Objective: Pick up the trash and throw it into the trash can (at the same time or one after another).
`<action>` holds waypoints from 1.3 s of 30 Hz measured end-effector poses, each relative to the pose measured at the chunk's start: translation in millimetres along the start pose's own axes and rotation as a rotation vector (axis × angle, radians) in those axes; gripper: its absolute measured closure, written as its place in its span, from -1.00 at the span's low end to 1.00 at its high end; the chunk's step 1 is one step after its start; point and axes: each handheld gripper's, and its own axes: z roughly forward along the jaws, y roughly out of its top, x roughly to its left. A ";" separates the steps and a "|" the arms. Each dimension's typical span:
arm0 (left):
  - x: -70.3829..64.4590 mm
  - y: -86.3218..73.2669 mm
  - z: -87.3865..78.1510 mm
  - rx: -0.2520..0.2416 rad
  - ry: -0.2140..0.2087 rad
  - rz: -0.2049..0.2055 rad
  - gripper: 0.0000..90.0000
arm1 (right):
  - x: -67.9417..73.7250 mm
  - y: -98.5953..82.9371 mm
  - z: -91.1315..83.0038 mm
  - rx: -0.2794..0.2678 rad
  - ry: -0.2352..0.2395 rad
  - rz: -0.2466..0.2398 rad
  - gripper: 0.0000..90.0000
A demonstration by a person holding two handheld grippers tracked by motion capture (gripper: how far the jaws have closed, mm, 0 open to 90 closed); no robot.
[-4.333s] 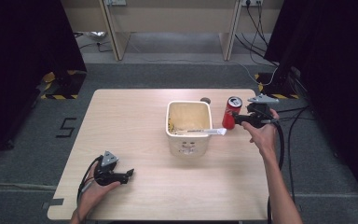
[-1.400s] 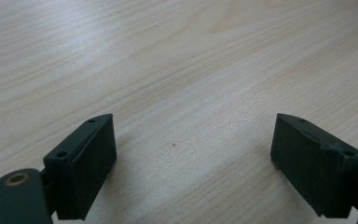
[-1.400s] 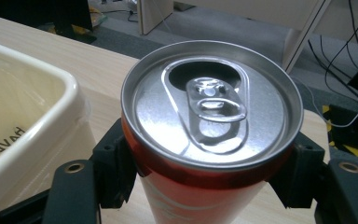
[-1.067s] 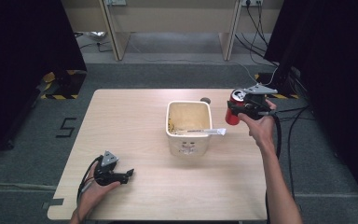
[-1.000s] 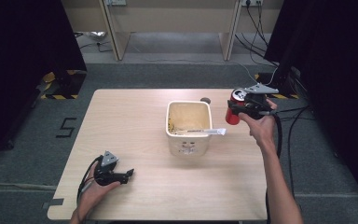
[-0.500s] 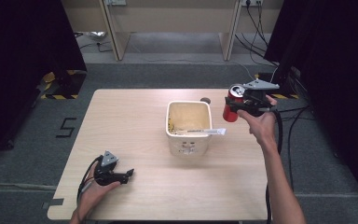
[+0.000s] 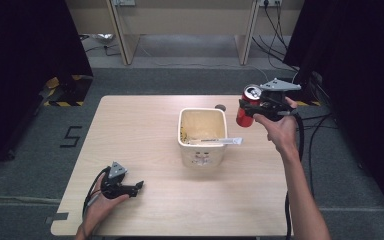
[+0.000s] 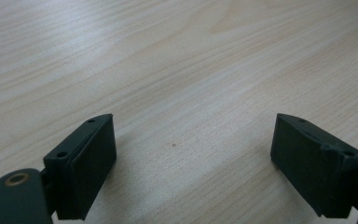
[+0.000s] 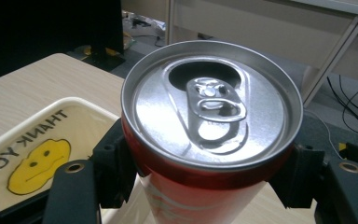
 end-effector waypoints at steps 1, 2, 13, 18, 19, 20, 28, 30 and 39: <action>0.0 0.0 0.0 0.000 0.000 0.000 -0.70 | 2.9 3.8 -1.6 -0.006 0.007 -0.010 -0.24; 0.0 0.0 0.0 0.000 0.000 0.000 -0.70 | 2.9 3.8 -1.6 -0.006 0.007 -0.010 -0.24; -0.1 -0.1 0.2 -0.002 0.000 0.000 -0.70 | 24.4 21.2 1.8 -0.017 0.083 -0.040 -0.24; 0.0 -0.1 0.2 -0.003 0.000 0.000 -0.70 | 30.7 25.6 5.3 -0.018 0.106 -0.056 -0.24; 0.0 0.0 0.0 0.000 0.000 0.000 -0.70 | 33.4 27.8 6.7 -0.022 0.121 -0.053 -0.24; 0.0 0.0 0.0 0.000 0.000 0.000 -0.70 | 33.4 27.8 6.7 -0.022 0.121 -0.053 -0.24; 0.0 0.0 0.0 0.000 0.000 0.000 -0.70 | 47.4 33.9 18.5 -0.009 0.167 -0.080 -0.24; 0.0 0.0 0.0 0.000 0.000 0.000 -0.70 | 52.9 33.7 25.5 0.002 0.188 -0.085 -0.24; 0.1 0.0 -0.1 0.001 -0.001 0.000 -0.70 | 60.3 31.0 42.5 0.037 0.248 -0.101 -0.24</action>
